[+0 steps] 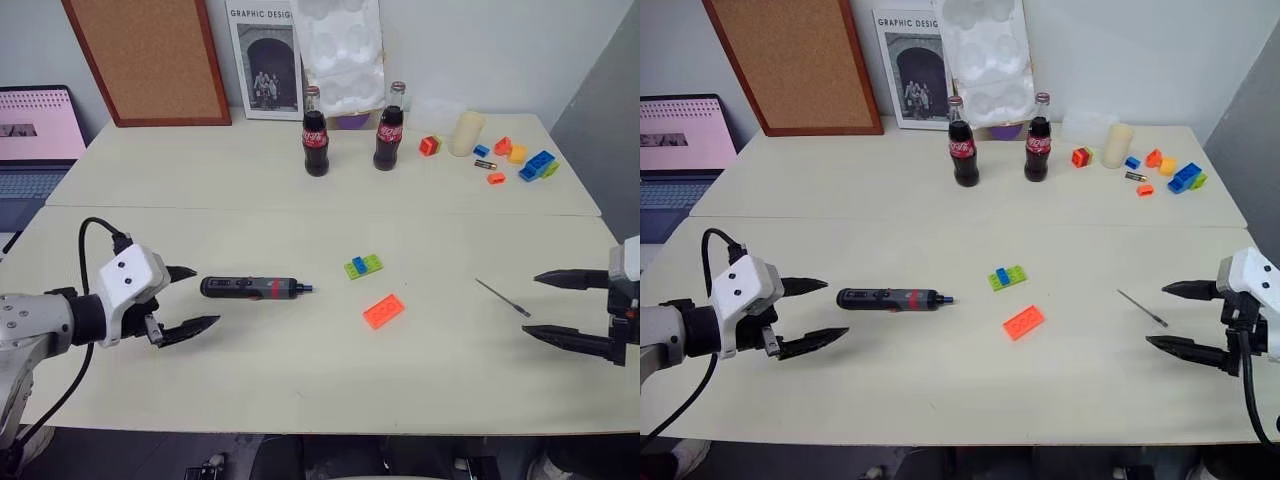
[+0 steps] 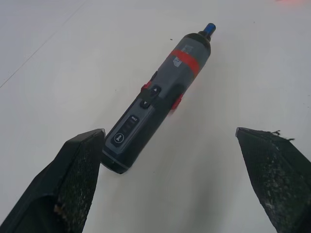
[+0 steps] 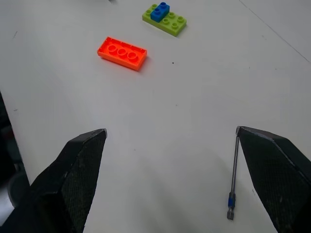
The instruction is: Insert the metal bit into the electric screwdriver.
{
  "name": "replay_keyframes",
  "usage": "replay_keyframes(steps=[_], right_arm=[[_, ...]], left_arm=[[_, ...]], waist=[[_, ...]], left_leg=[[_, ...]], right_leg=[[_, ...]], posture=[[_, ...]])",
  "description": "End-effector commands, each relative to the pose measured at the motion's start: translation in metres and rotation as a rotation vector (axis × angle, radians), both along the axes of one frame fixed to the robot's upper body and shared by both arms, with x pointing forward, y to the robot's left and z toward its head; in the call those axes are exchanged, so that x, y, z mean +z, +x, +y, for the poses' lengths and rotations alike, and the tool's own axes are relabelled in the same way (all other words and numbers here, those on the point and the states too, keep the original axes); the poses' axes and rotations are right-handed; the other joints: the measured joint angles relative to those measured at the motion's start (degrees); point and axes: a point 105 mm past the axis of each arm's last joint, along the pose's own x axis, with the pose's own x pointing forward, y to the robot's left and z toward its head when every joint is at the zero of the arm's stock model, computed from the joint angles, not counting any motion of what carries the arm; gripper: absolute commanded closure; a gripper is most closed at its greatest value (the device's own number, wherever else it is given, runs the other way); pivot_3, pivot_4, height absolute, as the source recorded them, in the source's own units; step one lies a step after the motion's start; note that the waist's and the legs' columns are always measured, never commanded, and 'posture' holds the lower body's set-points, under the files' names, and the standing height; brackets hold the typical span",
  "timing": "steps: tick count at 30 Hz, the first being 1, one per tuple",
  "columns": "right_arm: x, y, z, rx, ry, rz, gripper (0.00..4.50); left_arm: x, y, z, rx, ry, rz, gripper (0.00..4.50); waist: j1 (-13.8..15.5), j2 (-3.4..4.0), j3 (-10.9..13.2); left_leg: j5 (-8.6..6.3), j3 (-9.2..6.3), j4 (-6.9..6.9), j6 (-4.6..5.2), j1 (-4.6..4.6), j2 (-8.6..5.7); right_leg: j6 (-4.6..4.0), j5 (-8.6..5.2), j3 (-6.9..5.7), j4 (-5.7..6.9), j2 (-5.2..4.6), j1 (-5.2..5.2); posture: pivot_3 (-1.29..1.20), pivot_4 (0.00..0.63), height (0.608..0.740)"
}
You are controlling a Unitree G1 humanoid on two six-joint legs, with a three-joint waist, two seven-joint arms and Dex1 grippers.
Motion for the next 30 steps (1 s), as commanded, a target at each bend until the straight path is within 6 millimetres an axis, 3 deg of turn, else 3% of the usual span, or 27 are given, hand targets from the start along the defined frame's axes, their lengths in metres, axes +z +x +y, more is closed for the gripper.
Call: replay_keyframes(steps=[1, 14, 17, 25, 30], right_arm=[[0.006, 0.002, 0.001, 0.011, -0.015, -0.038, 0.0], [0.007, 0.007, 0.003, 0.035, -0.018, -0.048, 0.0], [0.01, 0.009, 0.009, 0.06, -0.01, -0.059, 0.0], [0.009, 0.013, 0.056, 0.237, 0.039, -0.078, 0.0], [-0.009, 0.026, 0.093, 0.349, 0.015, -0.075, 0.0]], left_arm=[[0.012, 0.0, 0.0, -0.004, 0.002, -0.048, 0.01], [0.018, -0.002, -0.001, -0.045, 0.052, -0.042, 0.01], [0.022, -0.003, -0.009, -0.096, 0.052, -0.04, 0.01], [0.033, -0.008, -0.048, -0.316, 0.084, -0.081, 0.01], [0.029, -0.014, -0.072, -0.453, 0.086, -0.08, 0.01]], waist=[[0.0, 0.0, 0.0], [0.0, 0.0, 0.0], [0.0, 0.02, 0.0], [0.0, 0.03, 0.0], [-0.1, 0.05, 0.0]], left_leg=[[0.0, 0.0, 0.0, 0.0, 0.0, 0.0], [0.0, 0.0, 0.02, 0.0, 0.01, 0.0], [0.0, 0.0, 0.02, 0.0, 0.02, 0.0], [0.0, 0.0, 0.01, 0.0, 0.02, 0.0], [0.0, 0.0, 0.01, 0.0, 0.0, 0.0]], right_leg=[[0.0, 0.0, 0.0, 0.0, 0.0, 0.0], [0.0, 0.0, 0.01, 0.03, 0.0, 0.0], [0.0, 0.0, 0.0, 0.04, 0.0, 0.0], [0.01, 0.01, 0.0, 0.05, 0.0, 0.0], [0.07, 0.05, 0.01, 0.05, 0.01, -0.03]], posture=[[0.0, 0.15, 0.74], [0.0, 0.15, 0.74], [0.0, 0.15, 0.74], [0.0, 0.15, 0.74], [0.0, 0.15, 0.74]])
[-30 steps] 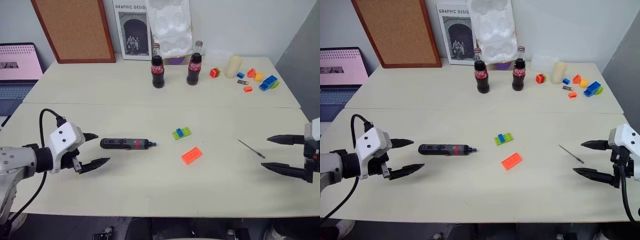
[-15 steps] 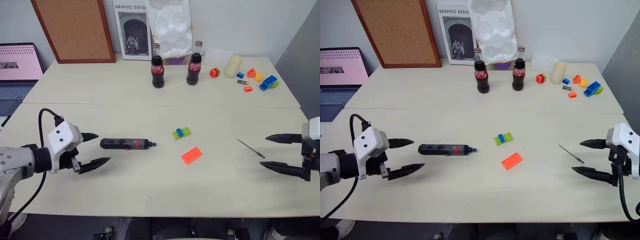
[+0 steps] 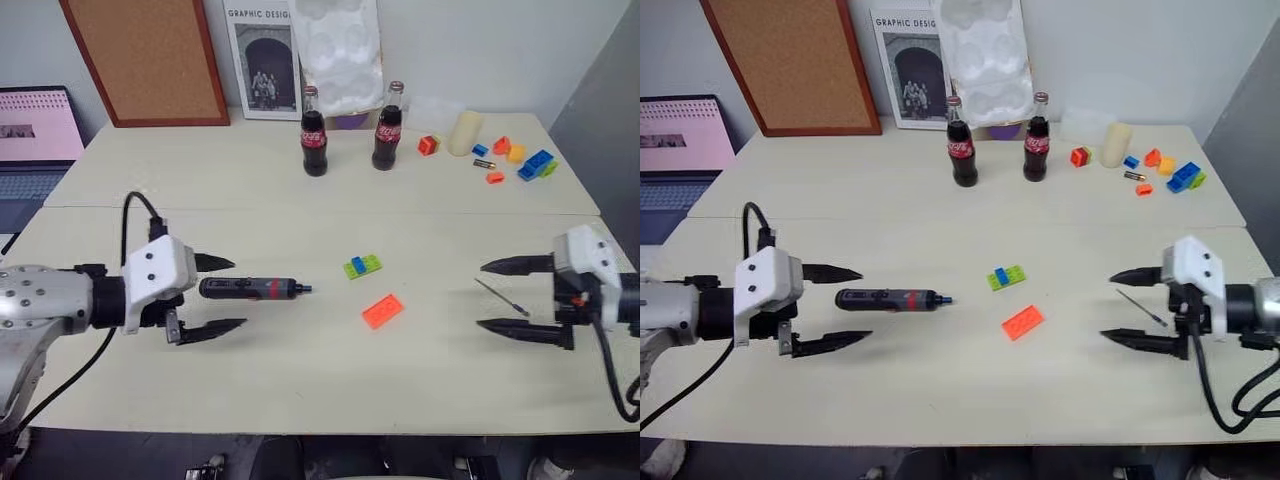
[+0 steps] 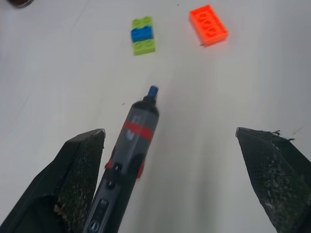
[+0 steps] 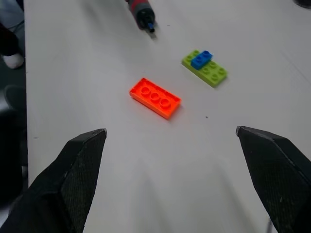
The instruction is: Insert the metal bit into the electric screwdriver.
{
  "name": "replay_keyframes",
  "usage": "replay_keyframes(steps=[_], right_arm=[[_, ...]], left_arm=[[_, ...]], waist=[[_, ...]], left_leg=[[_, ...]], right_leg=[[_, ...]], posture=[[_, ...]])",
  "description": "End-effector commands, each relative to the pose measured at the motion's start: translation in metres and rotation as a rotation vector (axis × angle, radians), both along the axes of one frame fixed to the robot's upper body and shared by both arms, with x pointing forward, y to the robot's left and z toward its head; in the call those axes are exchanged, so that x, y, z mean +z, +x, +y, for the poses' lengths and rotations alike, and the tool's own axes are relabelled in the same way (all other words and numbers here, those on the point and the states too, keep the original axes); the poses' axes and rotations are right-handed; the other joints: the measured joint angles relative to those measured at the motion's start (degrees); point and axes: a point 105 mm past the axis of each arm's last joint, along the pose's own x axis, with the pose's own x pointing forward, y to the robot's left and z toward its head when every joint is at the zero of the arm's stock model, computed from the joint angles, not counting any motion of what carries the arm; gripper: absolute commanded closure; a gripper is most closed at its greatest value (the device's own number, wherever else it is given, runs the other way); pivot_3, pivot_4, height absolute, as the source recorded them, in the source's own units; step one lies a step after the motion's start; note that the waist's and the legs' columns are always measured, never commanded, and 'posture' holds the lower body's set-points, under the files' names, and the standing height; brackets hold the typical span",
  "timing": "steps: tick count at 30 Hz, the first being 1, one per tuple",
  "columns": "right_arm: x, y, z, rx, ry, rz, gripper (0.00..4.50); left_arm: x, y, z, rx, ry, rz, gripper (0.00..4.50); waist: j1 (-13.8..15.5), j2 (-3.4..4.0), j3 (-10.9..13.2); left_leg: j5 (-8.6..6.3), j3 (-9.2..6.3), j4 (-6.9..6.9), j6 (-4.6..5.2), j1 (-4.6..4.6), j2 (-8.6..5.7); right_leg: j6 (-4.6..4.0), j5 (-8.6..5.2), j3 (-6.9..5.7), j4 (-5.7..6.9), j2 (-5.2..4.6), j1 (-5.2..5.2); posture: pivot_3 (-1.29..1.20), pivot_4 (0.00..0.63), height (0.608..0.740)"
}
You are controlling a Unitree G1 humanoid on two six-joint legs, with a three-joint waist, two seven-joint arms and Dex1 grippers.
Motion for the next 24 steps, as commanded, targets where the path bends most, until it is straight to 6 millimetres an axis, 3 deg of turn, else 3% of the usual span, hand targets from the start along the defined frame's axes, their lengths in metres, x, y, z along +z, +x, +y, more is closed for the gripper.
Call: replay_keyframes(steps=[1, 4, 8, 16, 24], right_arm=[[-0.01, 0.012, 0.031, 0.089, -0.038, -0.039, 0.0], [-0.021, 0.028, 0.056, 0.151, -0.063, -0.057, 0.0], [-0.039, 0.036, 0.072, 0.248, -0.14, -0.04, 0.0], [-0.069, 0.059, 0.072, 0.368, -0.312, -0.021, 0.0], [-0.084, 0.068, 0.082, 0.426, -0.344, -0.013, 0.0]], left_arm=[[0.002, -0.006, -0.022, -0.136, 0.027, -0.042, 0.01], [-0.002, -0.004, -0.034, -0.184, 0.024, -0.051, 0.01], [-0.007, -0.004, -0.041, -0.218, 0.032, -0.058, 0.01], [-0.013, -0.006, -0.049, -0.255, 0.029, -0.059, 0.01], [-0.017, -0.006, -0.058, -0.282, 0.015, -0.065, 0.01]], waist=[[-0.1, 0.01, 0.0], [-0.2, 0.03, 0.0], [-0.1, 0.03, 0.0], [0.1, 0.06, 0.0], [0.0, 0.06, 0.0]], left_leg=[[0.0, 0.0, 0.01, 0.0, 0.03, 0.0], [0.01, 0.0, 0.03, -0.01, 0.03, 0.0], [0.01, -0.01, 0.01, 0.0, -0.05, 0.0], [0.0, -0.02, 0.0, 0.0, -0.11, 0.0], [0.01, -0.03, 0.02, 0.01, -0.06, 0.01]], right_leg=[[0.0, 0.0, 0.0, 0.0, 0.0, 0.01], [-0.08, 0.0, 0.01, 0.02, 0.0, 0.0], [-0.16, 0.23, 0.0, 0.05, 0.01, -0.07], [-0.06, 0.24, -0.04, 0.04, 0.01, -0.11], [-0.07, 0.25, -0.03, 0.11, 0.03, -0.1]], posture=[[0.0, 0.15, 0.74], [0.0, 0.15, 0.74], [0.0, 0.15, 0.74], [0.0, 0.15, 0.74], [0.0, 0.15, 0.74]])
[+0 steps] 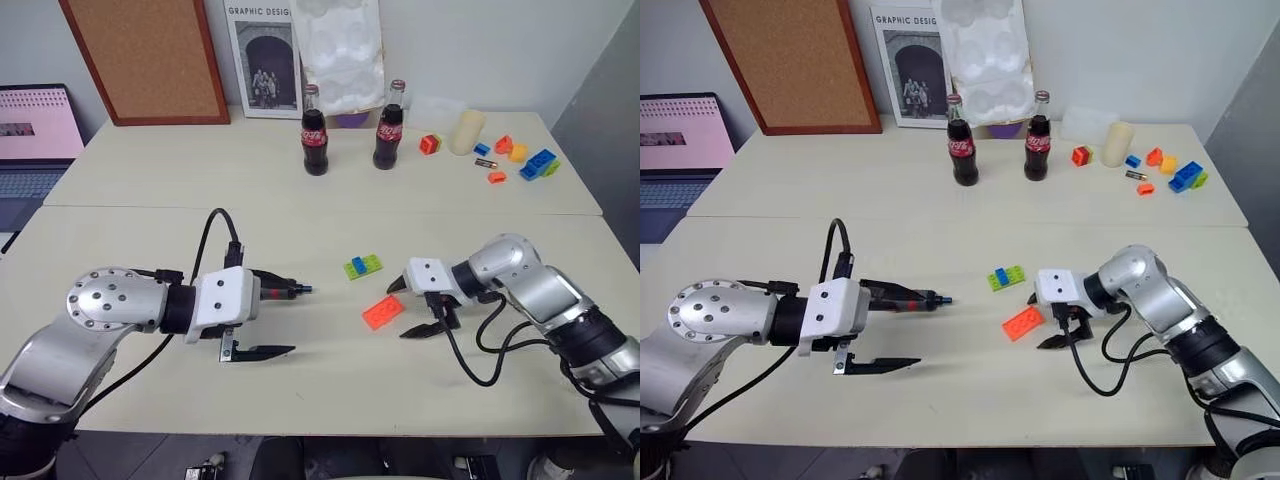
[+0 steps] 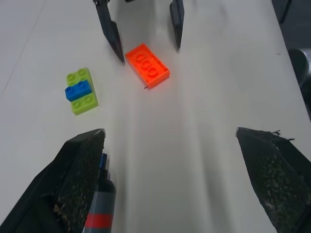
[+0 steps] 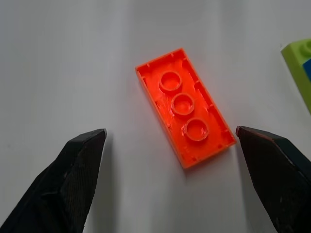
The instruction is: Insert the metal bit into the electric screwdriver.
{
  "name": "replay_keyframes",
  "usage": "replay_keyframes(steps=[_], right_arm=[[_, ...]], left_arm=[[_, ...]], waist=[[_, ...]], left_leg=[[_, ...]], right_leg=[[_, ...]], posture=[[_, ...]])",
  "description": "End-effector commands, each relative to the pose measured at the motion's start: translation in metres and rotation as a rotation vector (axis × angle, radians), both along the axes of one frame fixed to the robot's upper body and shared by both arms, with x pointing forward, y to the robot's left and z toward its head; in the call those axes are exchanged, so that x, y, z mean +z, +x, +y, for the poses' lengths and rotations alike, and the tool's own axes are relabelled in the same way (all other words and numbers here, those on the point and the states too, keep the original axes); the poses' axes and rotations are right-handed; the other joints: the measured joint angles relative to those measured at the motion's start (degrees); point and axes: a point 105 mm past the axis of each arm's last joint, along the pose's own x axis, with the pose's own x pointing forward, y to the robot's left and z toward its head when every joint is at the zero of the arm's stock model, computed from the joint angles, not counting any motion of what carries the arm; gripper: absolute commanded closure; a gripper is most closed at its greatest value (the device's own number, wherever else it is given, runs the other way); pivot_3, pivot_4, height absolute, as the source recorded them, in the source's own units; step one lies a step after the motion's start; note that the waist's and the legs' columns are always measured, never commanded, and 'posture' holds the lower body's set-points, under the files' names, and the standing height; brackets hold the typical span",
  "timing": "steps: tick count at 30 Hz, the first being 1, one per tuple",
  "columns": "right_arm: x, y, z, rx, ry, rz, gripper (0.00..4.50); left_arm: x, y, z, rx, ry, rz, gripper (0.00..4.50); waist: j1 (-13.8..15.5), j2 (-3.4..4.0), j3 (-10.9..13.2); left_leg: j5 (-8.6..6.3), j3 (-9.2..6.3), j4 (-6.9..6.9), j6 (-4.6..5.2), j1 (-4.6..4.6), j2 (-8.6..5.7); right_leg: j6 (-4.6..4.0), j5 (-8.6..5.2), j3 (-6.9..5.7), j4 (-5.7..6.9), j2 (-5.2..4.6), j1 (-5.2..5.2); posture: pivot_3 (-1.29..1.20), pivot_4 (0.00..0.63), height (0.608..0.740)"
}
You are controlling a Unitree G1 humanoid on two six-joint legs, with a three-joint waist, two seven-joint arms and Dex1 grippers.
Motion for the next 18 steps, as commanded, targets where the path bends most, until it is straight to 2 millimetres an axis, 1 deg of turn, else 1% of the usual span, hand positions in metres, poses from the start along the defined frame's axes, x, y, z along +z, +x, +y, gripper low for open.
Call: replay_keyframes(steps=[1, 4, 6, 7, 12, 15, 17, 18], right_arm=[[0.004, 0.004, 0.009, 0.026, 0.017, -0.023, 0.0], [0.002, 0.008, 0.011, 0.013, 0.024, -0.033, 0.43], [0.002, 0.008, 0.011, 0.006, 0.027, -0.037, 0.92], [0.002, 0.008, 0.01, 0.003, 0.029, -0.038, 1.24], [0.004, 0.003, 0.006, -0.002, 0.03, -0.043, 2.4], [0.013, 0.0, -0.001, -0.042, 0.048, -0.075, 3.11], [0.021, -0.002, -0.007, -0.093, 0.077, -0.099, 3.1], [0.027, -0.003, -0.015, -0.149, 0.099, -0.126, 3.1]], left_arm=[[0.003, -0.002, -0.008, -0.034, -0.004, -0.036, 0.01], [0.002, -0.001, -0.01, -0.042, -0.005, -0.034, 0.0], [0.001, -0.001, -0.011, -0.047, -0.005, -0.034, 0.0], [0.001, -0.001, -0.012, -0.05, -0.006, -0.033, 0.0], [0.002, 0.001, -0.02, -0.069, -0.021, -0.03, 0.0], [0.003, 0.003, -0.026, -0.08, -0.043, -0.031, 0.0], [0.005, 0.005, -0.031, -0.083, -0.071, -0.031, 0.0], [0.007, 0.006, -0.035, -0.085, -0.095, -0.032, 0.0]], waist=[[0.0, 0.0, 0.0], [0.0, 0.0, 0.0], [0.0, 0.0, 0.0], [0.0, 0.0, 0.0], [0.0, 0.0, 0.0], [0.1, 0.0, 0.0], [0.3, 0.01, 0.0], [0.3, 0.01, 0.0]], left_leg=[[0.0, 0.0, 0.0, 0.0, -0.01, 0.0], [0.0, -0.01, 0.0, 0.0, 0.03, 0.0], [0.0, -0.01, 0.01, 0.0, 0.05, 0.0], [0.0, -0.01, 0.01, 0.0, 0.06, 0.0], [0.0, -0.02, 0.06, 0.0, 0.06, 0.0], [0.0, -0.03, 0.06, 0.0, 0.05, -0.01], [0.0, -0.05, 0.06, 0.0, 0.02, -0.02], [0.0, -0.06, 0.06, 0.0, 0.01, -0.02]], right_leg=[[0.0, 0.0, 0.0, 0.0, 0.0, 0.0], [0.0, 0.0, 0.0, 0.03, 0.0, 0.02], [0.0, 0.0, 0.0, 0.05, 0.01, 0.03], [0.0, 0.01, 0.0, 0.06, 0.01, 0.03], [0.0, 0.02, 0.0, 0.08, 0.01, 0.07], [0.0, 0.02, -0.01, 0.07, 0.01, 0.07], [0.0, 0.02, -0.02, 0.06, 0.0, 0.07], [0.01, 0.01, -0.03, 0.05, 0.0, 0.07]], posture=[[0.0, 0.15, 0.74], [0.0, 0.15, 0.74], [0.0, 0.15, 0.74], [0.0, 0.15, 0.74], [0.0, 0.15, 0.74], [0.0, 0.15, 0.74], [0.0, 0.15, 0.74], [0.0, 0.15, 0.74]])
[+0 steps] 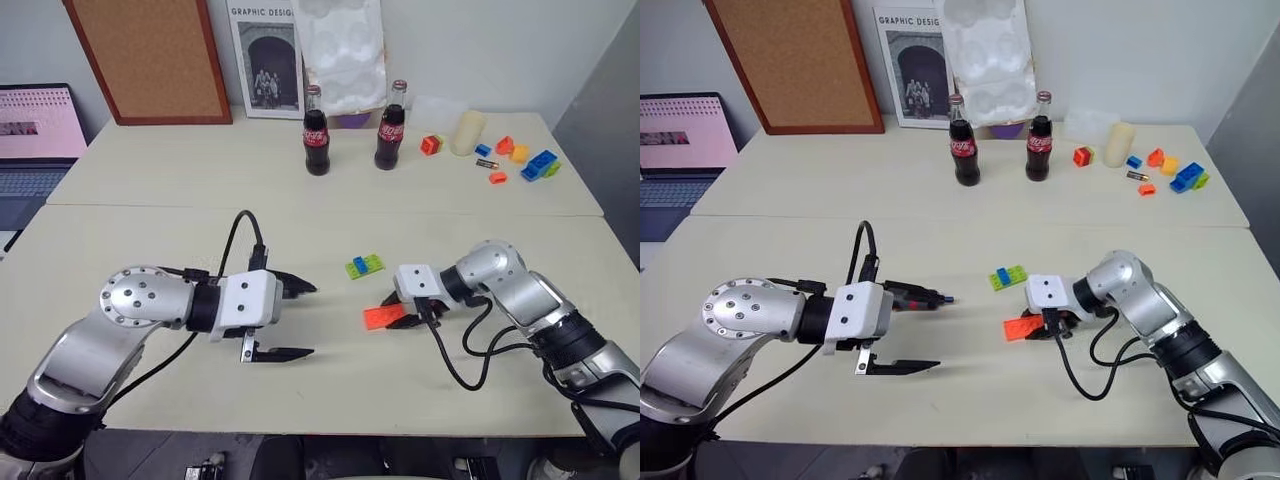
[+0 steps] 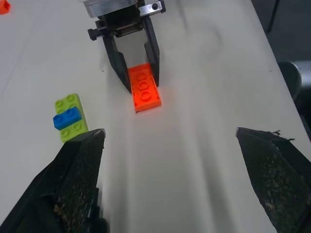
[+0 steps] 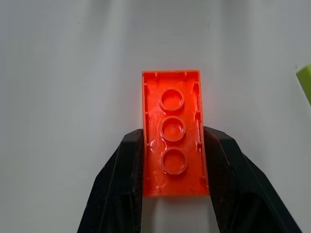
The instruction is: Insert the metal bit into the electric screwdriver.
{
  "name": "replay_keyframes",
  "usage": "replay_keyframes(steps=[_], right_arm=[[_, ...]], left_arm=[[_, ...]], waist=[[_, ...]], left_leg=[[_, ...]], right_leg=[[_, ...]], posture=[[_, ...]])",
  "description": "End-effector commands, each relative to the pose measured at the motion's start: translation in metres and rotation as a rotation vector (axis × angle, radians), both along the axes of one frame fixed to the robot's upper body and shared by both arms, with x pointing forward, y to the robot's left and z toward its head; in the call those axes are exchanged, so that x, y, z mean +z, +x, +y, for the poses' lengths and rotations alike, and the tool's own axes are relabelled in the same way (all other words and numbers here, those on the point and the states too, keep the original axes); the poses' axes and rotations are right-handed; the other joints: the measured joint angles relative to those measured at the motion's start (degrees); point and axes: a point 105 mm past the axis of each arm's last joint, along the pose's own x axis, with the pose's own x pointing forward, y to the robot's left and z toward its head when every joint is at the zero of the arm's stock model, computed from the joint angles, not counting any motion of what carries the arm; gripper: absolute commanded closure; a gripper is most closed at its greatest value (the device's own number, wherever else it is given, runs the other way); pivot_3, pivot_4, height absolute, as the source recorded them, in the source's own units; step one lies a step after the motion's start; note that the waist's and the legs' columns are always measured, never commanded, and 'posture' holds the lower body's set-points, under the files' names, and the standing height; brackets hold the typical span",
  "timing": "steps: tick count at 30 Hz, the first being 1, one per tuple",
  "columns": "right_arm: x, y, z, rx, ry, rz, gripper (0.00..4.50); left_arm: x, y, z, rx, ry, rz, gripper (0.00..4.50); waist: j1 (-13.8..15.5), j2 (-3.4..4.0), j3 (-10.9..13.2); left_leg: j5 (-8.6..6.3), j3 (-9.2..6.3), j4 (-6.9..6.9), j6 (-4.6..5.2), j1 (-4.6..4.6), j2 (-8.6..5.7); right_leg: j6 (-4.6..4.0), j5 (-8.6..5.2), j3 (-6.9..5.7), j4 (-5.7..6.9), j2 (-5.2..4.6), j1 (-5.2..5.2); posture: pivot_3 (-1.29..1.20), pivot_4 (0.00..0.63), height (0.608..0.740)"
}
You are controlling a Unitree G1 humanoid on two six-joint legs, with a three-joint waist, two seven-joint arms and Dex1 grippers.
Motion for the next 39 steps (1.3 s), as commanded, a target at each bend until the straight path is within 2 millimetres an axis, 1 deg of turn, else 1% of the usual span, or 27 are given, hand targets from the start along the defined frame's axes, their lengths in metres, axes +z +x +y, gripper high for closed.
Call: replay_keyframes(steps=[1, 2, 4, 5, 7, 8, 9, 10, 11, 12, 15, 17, 19, 22, 24, 25, 27, 28, 30, 32, 34, 35, 37, 38, 39], right_arm=[[0.033, 0.001, -0.02, -0.164, 0.088, -0.118, 3.1], [0.038, 0.001, -0.028, -0.227, 0.109, -0.137, 3.1], [0.047, 0.005, -0.053, -0.407, 0.146, -0.189, 3.1], [0.05, 0.007, -0.074, -0.537, 0.153, -0.234, 3.1], [0.053, 0.008, -0.104, -0.717, 0.155, -0.294, 3.1], [0.054, 0.012, -0.129, -0.869, 0.145, -0.357, 3.1], [0.054, 0.014, -0.146, -0.968, 0.135, -0.397, 3.1], [0.054, 0.014, -0.157, -1.032, 0.127, -0.425, 3.1], [0.056, 0.017, -0.169, -1.129, 0.147, -0.448, 3.1], [0.056, 0.02, -0.186, -1.243, 0.158, -0.488, 3.1], [0.05, 0.024, -0.218, -1.491, 0.21, -0.525, 3.1], [0.043, 0.025, -0.23, -1.615, 0.261, -0.505, 3.1], [0.039, 0.028, -0.239, -1.727, 0.354, -0.457, 3.1], [0.034, 0.029, -0.246, -1.812, 0.449, -0.392, 3.1], [0.033, 0.027, -0.25, -1.846, 0.476, -0.381, 2.4], [0.034, 0.026, -0.251, -1.851, 0.482, -0.383, 2.27], [0.038, 0.024, -0.25, -1.848, 0.513, -0.382, 1.71], [0.04, 0.022, -0.248, -1.838, 0.522, -0.385, 1.57], [0.048, 0.018, -0.242, -1.805, 0.535, -0.403, 1.04], [0.061, 0.013, -0.236, -1.746, 0.522, -0.448, 0.59], [0.076, 0.008, -0.224, -1.646, 0.503, -0.497, 0.06], [0.083, 0.007, -0.214, -1.575, 0.5, -0.516, 0.06], [0.095, 0.007, -0.176, -1.348, 0.507, -0.491, 0.06], [0.098, 0.006, -0.156, -1.241, 0.507, -0.462, 0.06], [0.098, 0.006, -0.141, -1.163, 0.504, -0.432, 0.06]], left_arm=[[0.011, 0.005, -0.013, -0.005, -0.072, -0.026, 0.0], [0.012, 0.007, -0.016, -0.003, -0.092, -0.029, 0.0], [0.014, 0.01, -0.023, -0.006, -0.127, -0.032, 0.0], [0.016, 0.014, -0.029, -0.009, -0.151, -0.042, 0.0], [0.018, 0.018, -0.037, -0.016, -0.183, -0.056, 0.0], [0.021, 0.021, -0.045, -0.027, -0.216, -0.06, 0.0], [0.023, 0.022, -0.05, -0.036, -0.238, -0.06, 0.0], [0.024, 0.024, -0.054, -0.041, -0.251, -0.06, 0.0], [0.025, 0.026, -0.058, -0.048, -0.263, -0.062, 0.0], [0.026, 0.028, -0.065, -0.062, -0.276, -0.072, 0.0], [0.028, 0.032, -0.086, -0.11, -0.315, -0.084, 0.0], [0.029, 0.033, -0.099, -0.134, -0.345, -0.07, 0.0], [0.027, 0.035, -0.109, -0.154, -0.348, -0.07, 0.0], [0.023, 0.036, -0.118, -0.177, -0.335, -0.073, 0.0], [0.02, 0.038, -0.121, -0.182, -0.322, -0.082, 0.0], [0.019, 0.039, -0.123, -0.184, -0.317, -0.084, 0.0], [0.018, 0.041, -0.124, -0.176, -0.312, -0.087, 0.0], [0.017, 0.042, -0.124, -0.171, -0.31, -0.088, 0.0], [0.016, 0.046, -0.121, -0.148, -0.305, -0.093, 0.0], [0.017, 0.05, -0.114, -0.119, -0.301, -0.1, 0.0], [0.02, 0.055, -0.102, -0.079, -0.3, -0.102, 0.0], [0.022, 0.058, -0.095, -0.058, -0.298, -0.105, 0.0], [0.025, 0.062, -0.077, -0.009, -0.284, -0.113, 0.0], [0.026, 0.064, -0.065, 0.02, -0.276, -0.115, 0.0], [0.026, 0.066, -0.056, 0.043, -0.268, -0.113, 0.0]], waist=[[0.1, 0.0, 0.0], [0.2, 0.0, 0.0], [0.1, 0.0, 0.0], [0.2, 0.02, 0.0], [0.2, -0.01, 0.0], [0.2, 0.01, 0.0], [0.1, 0.0, 0.0], [0.1, 0.0, 0.0], [0.1, 0.0, 0.0], [-0.2, 0.01, 0.0], [-0.6, 0.04, -0.1], [-0.7, 0.05, -0.1], [-0.8, 0.07, -0.1], [-1.0, 0.16, -0.1], [-0.9, 0.2, -0.1], [-0.9, 0.2, -0.1], [-0.9, 0.21, -0.1], [-1.0, 0.21, -0.1], [-1.0, 0.22, -0.1], [-1.0, 0.26, -0.1], [-1.1, 0.29, -0.1], [-1.2, 0.32, -0.1], [-1.8, 0.33, -0.1], [-2.0, 0.33, -0.1], [-2.3, 0.33, -0.1]], left_leg=[[0.0, 0.0, 0.0, 0.0, -0.02, 0.0], [0.0, -0.01, -0.01, 0.0, -0.03, -0.01], [0.0, -0.05, 0.0, 0.0, -0.06, -0.02], [0.0, -0.04, 0.01, 0.0, -0.04, -0.03], [0.0, -0.12, 0.0, 0.0, -0.04, -0.05], [0.0, -0.11, 0.03, 0.0, -0.03, -0.05], [0.0, -0.1, 0.04, 0.0, -0.02, -0.08], [0.0, -0.1, 0.04, 0.0, 0.01, -0.08], [0.0, -0.1, 0.07, 0.0, 0.01, -0.08], [0.0, -0.09, 0.08, 0.0, 0.01, -0.09], [0.01, -0.05, 0.07, 0.01, 0.12, -0.09], [0.03, -0.06, 0.07, 0.02, 0.14, -0.1], [0.03, -0.05, 0.06, 0.03, 0.13, -0.11], [0.03, -0.05, 0.02, 0.03, 0.12, -0.12], [0.03, -0.06, -0.02, 0.03, 0.1, -0.12], [0.03, -0.06, -0.02, 0.04, 0.1, -0.12], [0.02, -0.06, -0.03, 0.04, 0.1, -0.12], [0.02, -0.06, -0.02, 0.04, 0.09, -0.12], [0.02, -0.06, -0.02, 0.04, 0.09, -0.12], [0.02, -0.08, -0.03, 0.04, 0.1, -0.12], [0.02, -0.08, -0.03, 0.04, 0.09, -0.12], [0.02, -0.07, -0.02, 0.04, 0.09, -0.12], [0.02, -0.07, -0.02, 0.04, 0.1, -0.12], [0.02, -0.07, -0.03, 0.04, 0.13, -0.11], [0.02, -0.08, -0.04, 0.05, 0.14, -0.1]], right_leg=[[0.0, 0.0, 0.0, -0.01, -0.01, 0.0], [0.01, 0.0, -0.01, -0.02, -0.01, 0.0], [0.01, -0.01, -0.03, -0.03, -0.02, 0.0], [0.02, 0.0, -0.02, -0.02, -0.02, 0.0], [0.02, 0.0, -0.08, -0.02, -0.02, 0.07], [0.02, 0.0, -0.05, -0.05, -0.01, 0.07], [0.03, 0.01, -0.03, -0.03, -0.02, 0.08], [0.04, 0.02, -0.03, -0.04, -0.02, 0.12], [0.06, 0.03, -0.02, -0.02, -0.02, 0.13], [0.08, 0.05, 0.01, -0.03, -0.02, 0.13], [0.06, 0.1, 0.07, 0.0, 0.0, 0.16], [0.06, 0.14, 0.06, 0.0, 0.0, 0.19], [0.07, 0.16, 0.08, -0.02, 0.0, 0.2], [0.07, 0.16, 0.11, -0.04, 0.0, 0.18], [0.08, 0.15, 0.1, -0.06, 0.0, 0.17], [0.09, 0.14, 0.09, -0.06, 0.0, 0.17], [0.1, 0.13, 0.1, -0.08, 0.0, 0.17], [0.11, 0.12, 0.1, -0.09, 0.0, 0.17], [0.11, 0.12, 0.1, -0.08, 0.0, 0.17], [0.12, 0.11, 0.09, -0.07, 0.0, 0.17], [0.13, 0.11, 0.1, -0.07, 0.0, 0.17], [0.14, 0.1, 0.1, -0.07, 0.0, 0.17], [0.16, 0.09, 0.11, -0.07, 0.0, 0.17], [0.19, 0.07, 0.11, -0.06, 0.0, 0.17], [0.23, 0.05, 0.11, -0.04, 0.03, 0.17]], posture=[[0.0, 0.15, 0.74], [0.0, 0.15, 0.74], [0.0, 0.15, 0.74], [0.0, 0.15, 0.74], [0.0, 0.15, 0.74], [0.0, 0.15, 0.74], [0.0, 0.15, 0.74], [0.0, 0.15, 0.74], [0.0, 0.15, 0.74], [0.0, 0.15, 0.74], [0.0, 0.15, 0.74], [0.0, 0.15, 0.74], [0.0, 0.15, 0.74], [0.0, 0.15, 0.74], [0.0, 0.15, 0.74], [0.0, 0.15, 0.74], [0.0, 0.15, 0.74], [0.0, 0.15, 0.74], [0.0, 0.15, 0.74], [0.0, 0.15, 0.74], [0.0, 0.15, 0.74], [0.0, 0.15, 0.74], [0.0, 0.15, 0.74], [0.0, 0.15, 0.74], [0.0, 0.15, 0.74]])
